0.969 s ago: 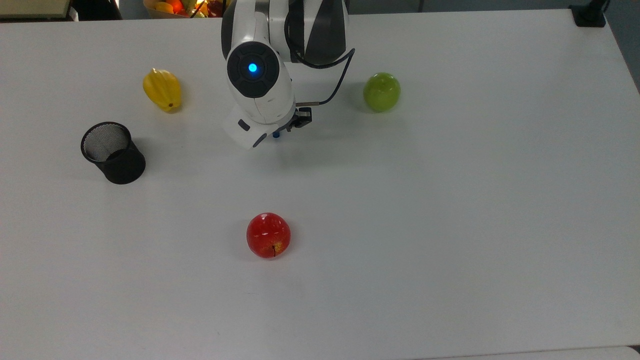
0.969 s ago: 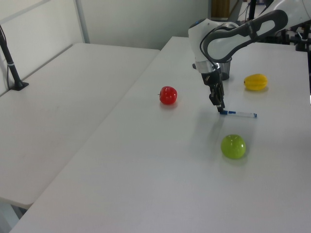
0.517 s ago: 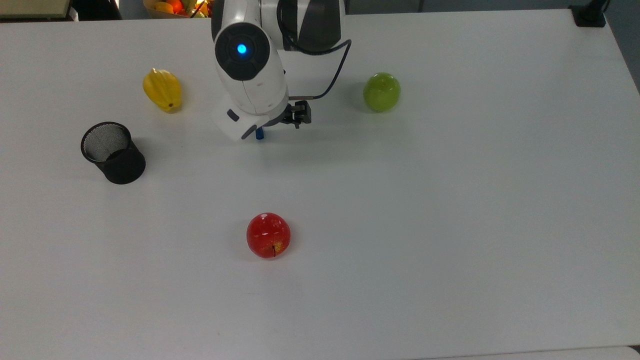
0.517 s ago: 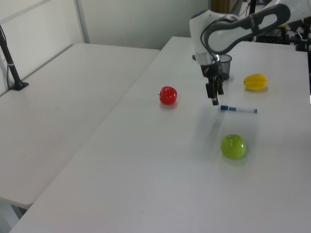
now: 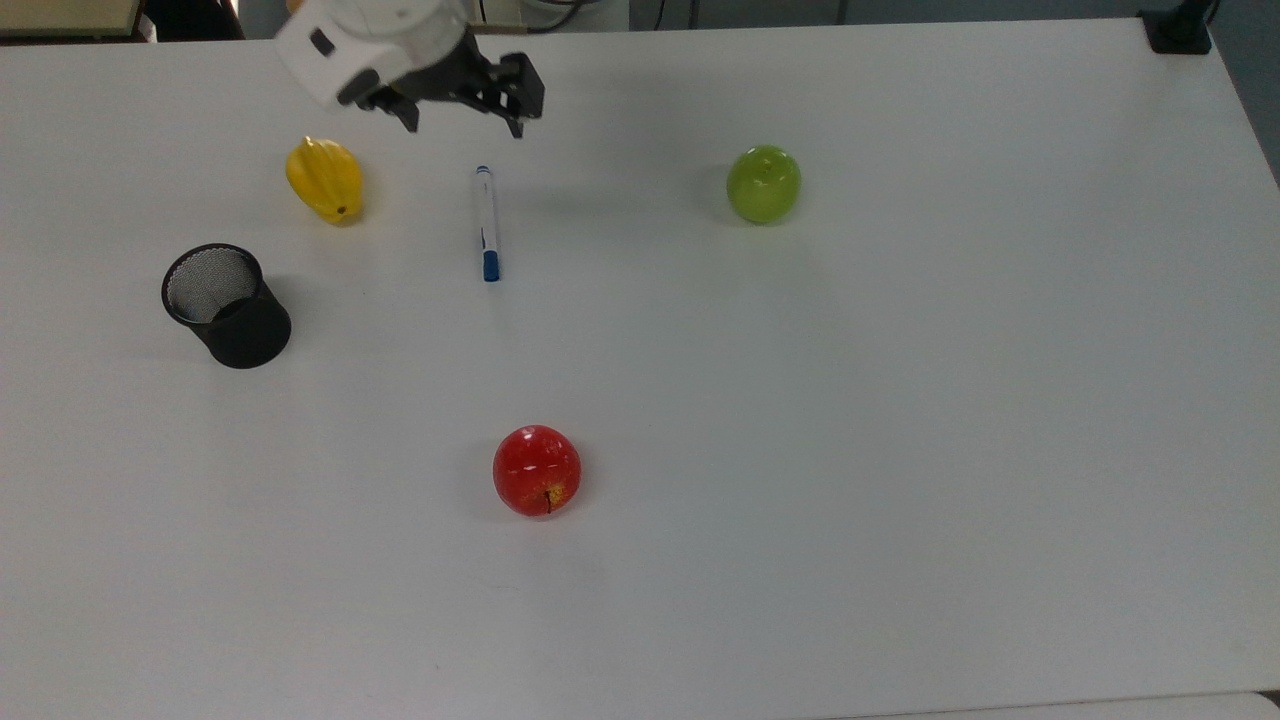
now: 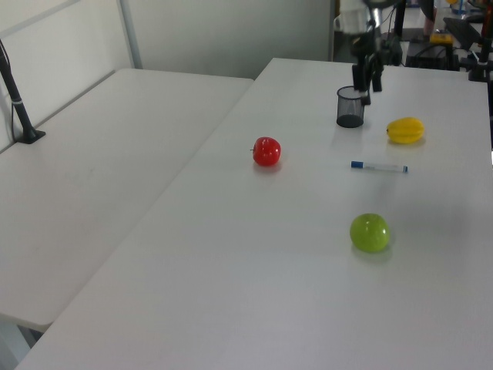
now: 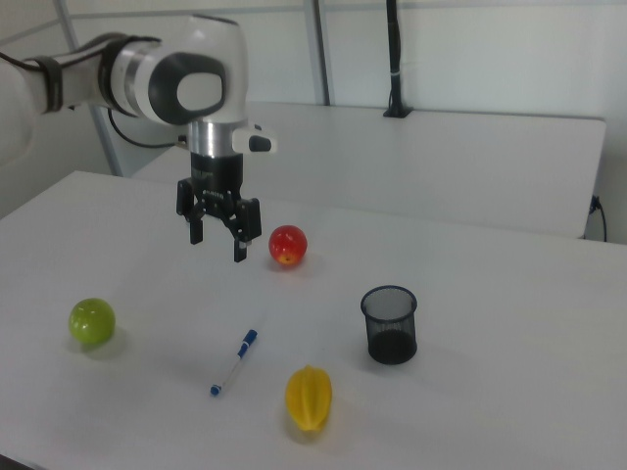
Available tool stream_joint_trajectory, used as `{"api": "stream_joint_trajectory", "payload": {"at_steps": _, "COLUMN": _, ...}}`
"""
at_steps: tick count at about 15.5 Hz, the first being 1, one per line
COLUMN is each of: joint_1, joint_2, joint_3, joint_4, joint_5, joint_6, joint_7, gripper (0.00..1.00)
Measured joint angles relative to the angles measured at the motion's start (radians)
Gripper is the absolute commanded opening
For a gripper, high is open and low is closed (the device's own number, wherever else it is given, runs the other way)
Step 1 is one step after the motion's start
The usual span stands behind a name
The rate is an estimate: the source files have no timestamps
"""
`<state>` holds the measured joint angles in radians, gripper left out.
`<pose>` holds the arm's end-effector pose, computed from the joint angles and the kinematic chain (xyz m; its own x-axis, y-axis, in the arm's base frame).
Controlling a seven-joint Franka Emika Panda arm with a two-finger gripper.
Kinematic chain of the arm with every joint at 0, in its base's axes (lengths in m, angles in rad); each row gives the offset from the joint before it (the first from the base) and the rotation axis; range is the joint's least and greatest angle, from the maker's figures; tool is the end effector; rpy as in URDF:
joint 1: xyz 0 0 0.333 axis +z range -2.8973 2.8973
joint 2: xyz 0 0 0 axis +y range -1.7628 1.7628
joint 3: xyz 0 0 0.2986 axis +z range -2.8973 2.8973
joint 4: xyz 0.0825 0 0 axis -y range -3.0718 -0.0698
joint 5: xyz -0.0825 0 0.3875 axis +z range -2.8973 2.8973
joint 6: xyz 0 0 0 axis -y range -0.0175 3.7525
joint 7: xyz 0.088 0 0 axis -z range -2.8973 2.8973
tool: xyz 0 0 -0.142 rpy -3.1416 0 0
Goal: Take marker pen
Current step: 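Open the gripper to release the marker and raise it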
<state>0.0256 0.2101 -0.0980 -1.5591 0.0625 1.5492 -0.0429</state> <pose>0.5933 -0.0302 0.4552 0.9761 -0.0288 -0.2153 -0.0405 -0.9979 -0.0501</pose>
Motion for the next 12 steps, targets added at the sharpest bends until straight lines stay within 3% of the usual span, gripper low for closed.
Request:
{"api": "stream_joint_trajectory", "payload": {"at_steps": 4, "joint_1": -0.047, "joint_2": -0.084, "joint_3": -0.001, "joint_4": 0.002, "joint_5": 0.000, "joint_6": -0.057, "joint_7": 0.000, "gripper": 1.00}}
{"api": "stream_joint_trajectory", "payload": {"at_steps": 12, "joint_1": -0.102, "joint_2": -0.116, "joint_3": -0.006, "joint_4": 0.024, "joint_5": 0.000, "joint_6": -0.058, "joint_7": 0.029, "gripper": 1.00}}
